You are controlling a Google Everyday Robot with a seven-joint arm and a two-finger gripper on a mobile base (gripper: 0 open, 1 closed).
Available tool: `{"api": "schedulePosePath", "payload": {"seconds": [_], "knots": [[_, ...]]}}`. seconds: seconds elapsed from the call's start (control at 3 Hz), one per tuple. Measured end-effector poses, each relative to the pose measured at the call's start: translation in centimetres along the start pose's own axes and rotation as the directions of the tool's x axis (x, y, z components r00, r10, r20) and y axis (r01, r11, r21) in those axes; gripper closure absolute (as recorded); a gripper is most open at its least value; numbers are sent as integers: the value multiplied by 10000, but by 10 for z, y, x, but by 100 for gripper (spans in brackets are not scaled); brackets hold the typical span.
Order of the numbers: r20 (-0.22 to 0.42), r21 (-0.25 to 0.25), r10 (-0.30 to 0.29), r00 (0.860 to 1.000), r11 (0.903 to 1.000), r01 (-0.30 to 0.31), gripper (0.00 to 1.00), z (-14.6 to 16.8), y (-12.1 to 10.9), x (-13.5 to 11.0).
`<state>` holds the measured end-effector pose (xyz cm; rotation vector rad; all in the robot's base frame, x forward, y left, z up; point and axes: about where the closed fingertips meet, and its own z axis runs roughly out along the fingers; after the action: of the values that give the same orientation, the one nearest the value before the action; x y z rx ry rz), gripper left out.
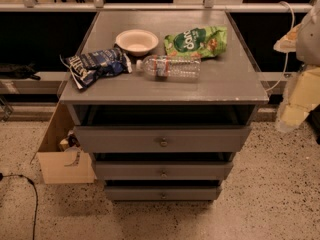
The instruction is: Open bottom drawer
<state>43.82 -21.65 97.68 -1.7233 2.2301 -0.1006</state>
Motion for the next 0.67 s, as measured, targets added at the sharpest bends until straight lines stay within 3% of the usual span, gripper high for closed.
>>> {"api": "schedulePosePath", "payload": {"seconds": [0.33,0.67], "knots": [[0,0,0,10000,10000,0,0,0,0,0],[435,-172,218,9988,9996,-211,0,7,1,3]]}}
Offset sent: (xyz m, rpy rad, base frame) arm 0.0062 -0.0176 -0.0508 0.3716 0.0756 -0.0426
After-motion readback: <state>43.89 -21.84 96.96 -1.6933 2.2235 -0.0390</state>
